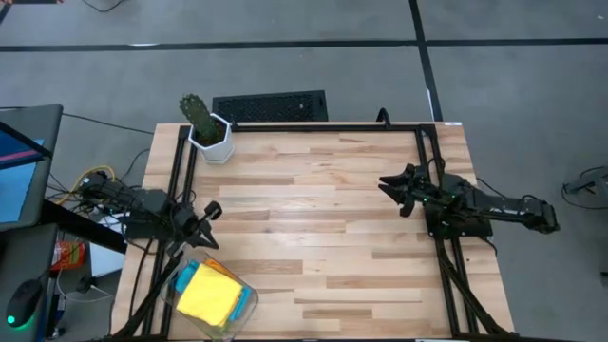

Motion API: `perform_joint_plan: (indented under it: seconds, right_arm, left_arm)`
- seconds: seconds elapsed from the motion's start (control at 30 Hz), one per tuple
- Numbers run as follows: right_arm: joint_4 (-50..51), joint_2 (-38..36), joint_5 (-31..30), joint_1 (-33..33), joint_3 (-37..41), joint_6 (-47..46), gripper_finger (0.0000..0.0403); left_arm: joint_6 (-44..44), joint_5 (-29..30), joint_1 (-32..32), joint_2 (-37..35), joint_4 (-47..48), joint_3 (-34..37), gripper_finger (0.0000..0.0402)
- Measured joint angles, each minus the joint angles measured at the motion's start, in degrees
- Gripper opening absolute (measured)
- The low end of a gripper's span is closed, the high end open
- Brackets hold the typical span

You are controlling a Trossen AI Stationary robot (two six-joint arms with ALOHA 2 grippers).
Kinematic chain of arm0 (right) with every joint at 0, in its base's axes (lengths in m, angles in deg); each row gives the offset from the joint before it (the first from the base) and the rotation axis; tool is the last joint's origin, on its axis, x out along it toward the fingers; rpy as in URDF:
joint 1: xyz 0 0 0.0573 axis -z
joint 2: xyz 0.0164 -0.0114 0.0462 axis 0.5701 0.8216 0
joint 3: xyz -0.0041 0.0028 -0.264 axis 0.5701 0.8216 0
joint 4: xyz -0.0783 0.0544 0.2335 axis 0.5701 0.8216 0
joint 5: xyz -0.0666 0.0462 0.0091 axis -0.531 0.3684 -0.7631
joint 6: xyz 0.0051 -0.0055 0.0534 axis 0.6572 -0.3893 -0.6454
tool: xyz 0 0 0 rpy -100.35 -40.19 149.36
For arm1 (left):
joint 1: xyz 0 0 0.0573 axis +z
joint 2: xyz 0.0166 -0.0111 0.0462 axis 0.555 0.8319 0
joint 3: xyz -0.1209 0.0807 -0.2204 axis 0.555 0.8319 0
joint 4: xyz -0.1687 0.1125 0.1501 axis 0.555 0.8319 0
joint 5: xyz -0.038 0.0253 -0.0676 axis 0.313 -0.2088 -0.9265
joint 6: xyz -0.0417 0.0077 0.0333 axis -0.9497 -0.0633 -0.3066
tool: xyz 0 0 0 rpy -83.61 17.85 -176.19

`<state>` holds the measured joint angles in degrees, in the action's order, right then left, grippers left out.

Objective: Fold microfiber towels
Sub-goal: Return to Home Position

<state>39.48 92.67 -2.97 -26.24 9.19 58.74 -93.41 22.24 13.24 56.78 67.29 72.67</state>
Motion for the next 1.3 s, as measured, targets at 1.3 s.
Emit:
perform_joint_plan:
  seconds: [1.3]
  right_arm:
    - [0.0,0.0,0.0,0.0,0.1,0.0,0.0182]
  left_arm:
    - [9.2,9.6,-0.1,0.6,2.5,0.1,0.0004]
